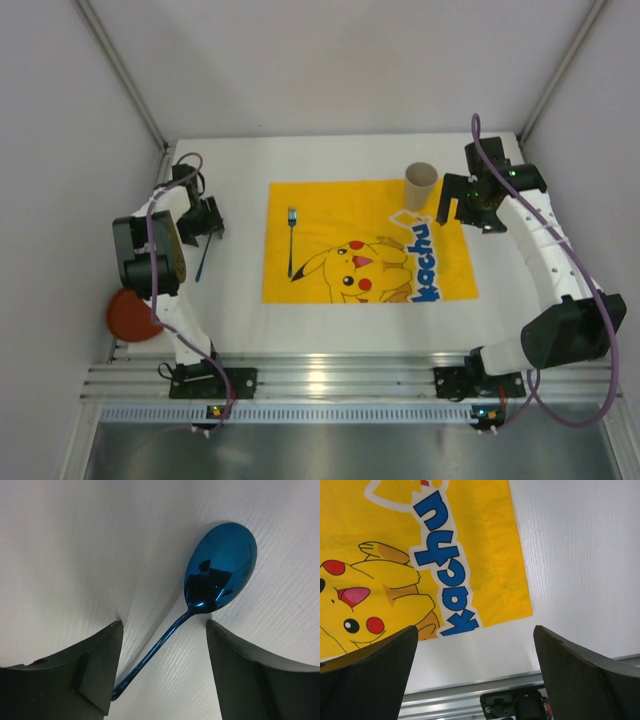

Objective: Set the dinner table for one person

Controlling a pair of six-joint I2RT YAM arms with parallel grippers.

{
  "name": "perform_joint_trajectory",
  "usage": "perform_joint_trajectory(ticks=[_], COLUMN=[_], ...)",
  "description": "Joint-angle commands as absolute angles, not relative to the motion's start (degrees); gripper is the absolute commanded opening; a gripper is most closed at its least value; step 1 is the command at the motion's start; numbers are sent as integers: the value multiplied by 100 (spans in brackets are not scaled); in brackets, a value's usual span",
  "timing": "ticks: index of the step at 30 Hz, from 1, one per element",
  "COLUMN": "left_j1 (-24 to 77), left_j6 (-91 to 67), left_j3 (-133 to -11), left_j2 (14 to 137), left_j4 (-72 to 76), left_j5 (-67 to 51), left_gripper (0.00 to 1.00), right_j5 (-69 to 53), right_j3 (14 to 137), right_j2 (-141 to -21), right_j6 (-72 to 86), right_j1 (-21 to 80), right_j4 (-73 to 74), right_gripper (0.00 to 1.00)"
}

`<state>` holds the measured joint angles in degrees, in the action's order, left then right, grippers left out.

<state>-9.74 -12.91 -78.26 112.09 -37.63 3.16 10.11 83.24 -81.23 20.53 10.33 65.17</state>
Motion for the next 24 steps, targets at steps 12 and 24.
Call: perform_joint_trajectory(ticks=[12,24], left_j1=[-1011,225], left_j6=[-1248,-1907], left_j3=[-7892,-8954], left_j2=[11523,10899], left_j4=[-3480,-4095], left_j5=[26,-668], left_gripper=[0,0], right_j5=[1081,-158], right_j3=[8481,9008], right_j2=[-8262,-8121], right_j6=[1969,2047], right_j1=[1081,2222], right_j4=[6320,5537], right_gripper=[100,100])
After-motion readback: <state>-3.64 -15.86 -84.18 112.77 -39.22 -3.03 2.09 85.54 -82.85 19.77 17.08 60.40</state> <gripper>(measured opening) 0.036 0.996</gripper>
